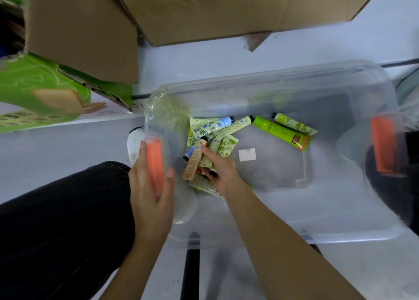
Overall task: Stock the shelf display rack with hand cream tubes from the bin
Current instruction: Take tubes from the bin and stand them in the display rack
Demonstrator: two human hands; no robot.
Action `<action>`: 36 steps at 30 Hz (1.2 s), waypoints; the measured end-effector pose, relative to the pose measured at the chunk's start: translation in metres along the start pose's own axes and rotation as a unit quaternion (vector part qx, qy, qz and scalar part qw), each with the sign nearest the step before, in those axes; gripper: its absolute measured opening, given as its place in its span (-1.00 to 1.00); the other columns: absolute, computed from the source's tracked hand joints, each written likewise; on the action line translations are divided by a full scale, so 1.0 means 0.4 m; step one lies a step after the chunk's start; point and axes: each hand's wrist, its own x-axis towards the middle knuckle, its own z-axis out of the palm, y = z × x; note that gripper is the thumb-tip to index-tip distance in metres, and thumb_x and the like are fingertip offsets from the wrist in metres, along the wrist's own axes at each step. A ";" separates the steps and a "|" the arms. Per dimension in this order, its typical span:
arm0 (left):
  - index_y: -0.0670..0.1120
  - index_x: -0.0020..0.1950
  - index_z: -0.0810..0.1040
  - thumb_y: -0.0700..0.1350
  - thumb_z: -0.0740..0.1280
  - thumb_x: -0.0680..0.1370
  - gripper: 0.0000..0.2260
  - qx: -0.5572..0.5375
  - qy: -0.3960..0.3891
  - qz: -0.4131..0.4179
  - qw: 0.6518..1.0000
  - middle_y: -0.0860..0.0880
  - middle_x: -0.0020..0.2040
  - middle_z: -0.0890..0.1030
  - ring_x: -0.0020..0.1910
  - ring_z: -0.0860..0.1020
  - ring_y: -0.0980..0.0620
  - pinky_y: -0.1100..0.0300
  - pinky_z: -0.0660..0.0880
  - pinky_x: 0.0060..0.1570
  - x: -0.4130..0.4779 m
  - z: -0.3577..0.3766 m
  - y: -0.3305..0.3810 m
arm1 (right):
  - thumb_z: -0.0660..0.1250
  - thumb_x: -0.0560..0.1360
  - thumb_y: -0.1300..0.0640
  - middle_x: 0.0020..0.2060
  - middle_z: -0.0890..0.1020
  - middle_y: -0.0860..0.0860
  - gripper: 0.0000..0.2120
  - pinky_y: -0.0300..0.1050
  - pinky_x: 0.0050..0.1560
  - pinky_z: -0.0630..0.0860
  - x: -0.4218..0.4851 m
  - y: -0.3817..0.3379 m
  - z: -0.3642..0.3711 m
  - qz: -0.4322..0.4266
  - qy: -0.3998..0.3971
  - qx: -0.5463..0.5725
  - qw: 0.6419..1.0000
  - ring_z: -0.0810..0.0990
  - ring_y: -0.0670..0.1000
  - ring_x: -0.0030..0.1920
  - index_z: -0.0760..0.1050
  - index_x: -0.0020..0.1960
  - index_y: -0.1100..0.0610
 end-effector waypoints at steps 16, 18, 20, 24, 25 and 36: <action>0.04 0.50 0.21 0.18 0.08 0.52 -0.44 0.018 0.017 0.000 1.000 -0.10 0.48 0.22 0.45 0.22 -0.03 0.09 0.21 0.35 -0.011 -0.025 0.045 | 0.48 0.38 0.24 -0.23 0.70 0.06 -0.86 -0.15 -0.09 0.61 -0.119 -0.061 -0.054 0.039 -0.082 -0.014 0.996 0.66 -0.01 -0.13 0.59 -0.07 0.17; -0.06 0.48 0.26 0.16 0.08 0.54 -0.44 -0.001 0.020 0.010 1.000 -0.03 0.47 0.25 0.44 0.24 0.05 0.17 0.21 0.36 -0.017 -0.037 0.086 | 0.47 0.40 0.23 -0.24 0.71 0.01 -0.86 -0.19 -0.17 0.60 -0.183 -0.085 -0.078 0.010 -0.089 -0.054 0.994 0.68 -0.08 -0.20 0.59 -0.05 0.15; -0.07 0.46 0.31 0.12 0.13 0.57 -0.50 -0.065 -0.018 -0.014 0.998 0.08 0.39 0.34 0.36 0.31 0.22 0.40 0.22 0.30 -0.019 -0.051 0.153 | 0.46 0.40 0.22 -0.21 0.72 -0.01 -0.83 -0.19 -0.24 0.59 -0.260 -0.112 -0.097 -0.027 -0.091 -0.075 0.993 0.68 -0.10 -0.18 0.58 -0.01 0.14; 0.06 0.16 0.53 0.03 0.13 0.61 -0.77 -0.251 -0.221 -0.186 0.924 0.12 0.10 0.58 0.08 0.54 0.23 0.40 0.44 0.03 -0.030 -0.064 0.307 | 0.51 0.28 0.18 -0.01 0.69 0.13 -0.49 0.06 -0.01 0.62 -0.417 -0.164 -0.100 -0.109 -0.120 -0.072 0.984 0.65 0.10 0.05 0.53 0.19 0.26; 0.07 0.10 0.55 0.08 0.12 0.59 -0.75 -0.243 -0.267 -0.201 0.911 0.04 0.03 0.63 0.02 0.58 0.15 0.30 0.49 -0.01 -0.035 -0.069 0.341 | 0.50 0.26 0.18 -0.02 0.69 0.14 -0.48 0.08 -0.02 0.62 -0.454 -0.178 -0.094 -0.131 -0.125 -0.072 0.981 0.66 0.11 0.02 0.53 0.19 0.28; -0.17 0.15 0.49 -0.21 0.18 0.60 -0.83 -0.388 -0.279 -0.067 0.876 -0.13 -0.08 0.64 -0.17 0.67 0.04 0.13 0.63 -0.15 -0.031 -0.257 0.631 | 0.45 0.30 0.12 -0.20 0.66 0.16 -0.71 -0.11 -0.29 0.56 -0.819 -0.336 0.016 -0.336 -0.226 -0.115 0.907 0.64 0.10 -0.22 0.59 -0.02 0.22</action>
